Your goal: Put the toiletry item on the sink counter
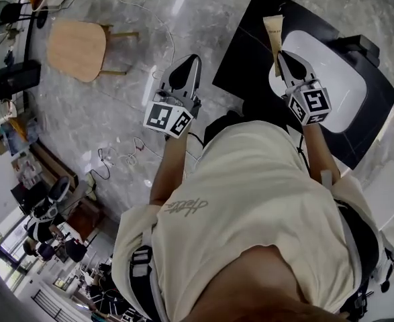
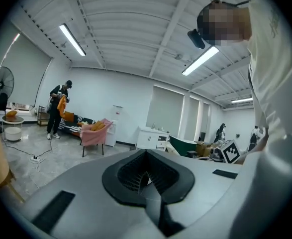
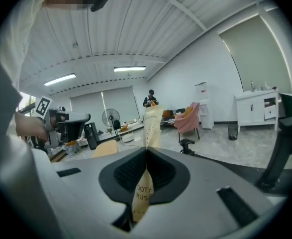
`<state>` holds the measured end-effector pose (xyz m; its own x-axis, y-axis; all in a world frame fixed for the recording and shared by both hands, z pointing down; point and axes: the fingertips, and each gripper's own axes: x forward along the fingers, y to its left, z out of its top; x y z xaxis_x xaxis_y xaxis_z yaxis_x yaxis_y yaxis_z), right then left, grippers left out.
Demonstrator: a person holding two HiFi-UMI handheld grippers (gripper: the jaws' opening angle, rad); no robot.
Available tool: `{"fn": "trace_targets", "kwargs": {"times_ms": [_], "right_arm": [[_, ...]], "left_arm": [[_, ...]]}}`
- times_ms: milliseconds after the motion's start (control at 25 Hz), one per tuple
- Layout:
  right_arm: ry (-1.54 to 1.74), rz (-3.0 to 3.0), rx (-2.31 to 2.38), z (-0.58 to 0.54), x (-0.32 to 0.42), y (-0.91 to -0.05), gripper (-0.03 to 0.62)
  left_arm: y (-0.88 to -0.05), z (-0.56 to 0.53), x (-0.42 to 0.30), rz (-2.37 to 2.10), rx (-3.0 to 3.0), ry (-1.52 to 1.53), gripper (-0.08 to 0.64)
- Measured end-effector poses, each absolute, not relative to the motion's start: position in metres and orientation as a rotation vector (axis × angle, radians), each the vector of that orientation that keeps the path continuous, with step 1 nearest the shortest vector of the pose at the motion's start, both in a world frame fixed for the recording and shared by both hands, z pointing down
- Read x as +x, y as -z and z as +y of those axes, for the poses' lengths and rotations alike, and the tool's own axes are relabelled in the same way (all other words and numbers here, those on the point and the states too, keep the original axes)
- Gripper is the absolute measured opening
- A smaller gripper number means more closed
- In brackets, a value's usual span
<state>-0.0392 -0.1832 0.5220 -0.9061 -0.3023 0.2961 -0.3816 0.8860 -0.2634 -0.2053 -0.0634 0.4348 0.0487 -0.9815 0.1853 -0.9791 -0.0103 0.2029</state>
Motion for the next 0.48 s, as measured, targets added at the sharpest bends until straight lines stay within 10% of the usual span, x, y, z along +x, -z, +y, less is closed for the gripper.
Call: {"fn": "trace_targets", "kwargs": {"times_ms": [480], "right_arm": [[-0.526, -2.718, 0.856, -0.211, 0.009, -0.533, -0.002]], "left_arm": [[-0.443, -0.152, -0.174, -1.676, 2.309, 0.006, 0.003]]}}
